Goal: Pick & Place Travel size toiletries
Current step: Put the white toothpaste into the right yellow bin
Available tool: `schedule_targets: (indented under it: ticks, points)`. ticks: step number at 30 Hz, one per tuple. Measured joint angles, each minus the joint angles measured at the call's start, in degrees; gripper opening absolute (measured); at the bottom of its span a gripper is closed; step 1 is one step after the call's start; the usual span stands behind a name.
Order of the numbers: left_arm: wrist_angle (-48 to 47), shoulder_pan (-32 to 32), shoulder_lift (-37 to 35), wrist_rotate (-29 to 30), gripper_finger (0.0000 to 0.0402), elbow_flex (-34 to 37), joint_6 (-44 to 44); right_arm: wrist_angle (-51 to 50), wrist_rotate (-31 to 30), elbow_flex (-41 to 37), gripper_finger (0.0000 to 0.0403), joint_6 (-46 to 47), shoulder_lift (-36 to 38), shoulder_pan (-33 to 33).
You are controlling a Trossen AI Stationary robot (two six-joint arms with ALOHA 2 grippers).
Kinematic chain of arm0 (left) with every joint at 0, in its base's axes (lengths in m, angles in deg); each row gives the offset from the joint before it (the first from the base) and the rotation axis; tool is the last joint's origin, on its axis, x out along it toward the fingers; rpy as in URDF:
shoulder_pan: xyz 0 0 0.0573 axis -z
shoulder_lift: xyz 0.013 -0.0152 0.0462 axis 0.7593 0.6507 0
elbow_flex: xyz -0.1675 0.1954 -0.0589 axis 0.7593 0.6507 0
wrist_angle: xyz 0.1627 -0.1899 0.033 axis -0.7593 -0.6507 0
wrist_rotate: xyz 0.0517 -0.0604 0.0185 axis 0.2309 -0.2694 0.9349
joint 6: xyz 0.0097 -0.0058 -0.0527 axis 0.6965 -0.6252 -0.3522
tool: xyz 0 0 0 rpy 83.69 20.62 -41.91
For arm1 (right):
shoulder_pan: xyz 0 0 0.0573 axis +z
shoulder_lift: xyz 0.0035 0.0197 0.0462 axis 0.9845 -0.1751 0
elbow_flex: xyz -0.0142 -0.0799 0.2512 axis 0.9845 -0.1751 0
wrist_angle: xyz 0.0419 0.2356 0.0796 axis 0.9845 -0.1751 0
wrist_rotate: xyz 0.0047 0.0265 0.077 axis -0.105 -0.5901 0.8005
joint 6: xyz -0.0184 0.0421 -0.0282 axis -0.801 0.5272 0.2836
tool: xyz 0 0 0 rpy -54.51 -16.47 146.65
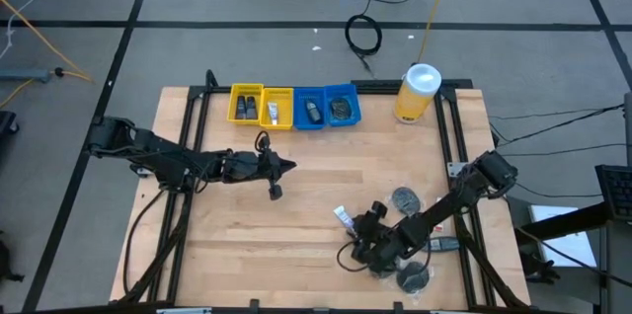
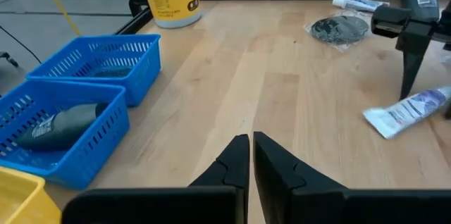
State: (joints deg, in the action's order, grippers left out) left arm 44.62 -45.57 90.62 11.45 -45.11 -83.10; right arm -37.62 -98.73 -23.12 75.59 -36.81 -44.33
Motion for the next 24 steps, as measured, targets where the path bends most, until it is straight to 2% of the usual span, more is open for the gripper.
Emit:
schedule_targets:
  ticks: [3,6,8,11,14,17,21,24]
  points:
    - [0.0,0.0,0.0,-0.5,0.0017,0.0,-1.5,5.0,0.3,-1.3,0.013,-3.7,0.0,-1.1]
    - [1.1,0.1,0.0,-2.3,0.0011,0.0,-3.7,14.5,-0.3,-3.1,0.0086,-11.6,-0.3,-2.8]
    - [4.4,0.1,0.0,-5.8,0.0013,0.0,-3.0,22.2,-2.2,-4.1,0.0068,-18.8,-0.7,-4.4]
    - [9.5,0.4,0.0,-10.8,0.0032,0.0,1.0,35.9,-3.8,-4.7,0.0063,-32.1,-0.6,-7.2]
    - [13.1,1.6,0.0,-13.4,0.0071,0.0,5.8,49.8,-4.2,-4.8,0.0081,-44.5,-0.4,-9.5]
    - [16.0,2.9,0.0,-12.7,0.0124,0.0,6.9,62.3,-4.5,-4.8,0.01,-56.4,-0.5,-11.4]
    - [19.6,3.7,0.0,-9.5,0.0201,-0.1,4.4,76.7,-4.9,-4.8,0.01,-70.5,-0.4,-13.7]
    - [22.6,3.9,0.0,-8.9,0.025,-0.2,0.9,83.0,-5.1,-4.8,0.0089,-78.6,-0.4,-15.8]
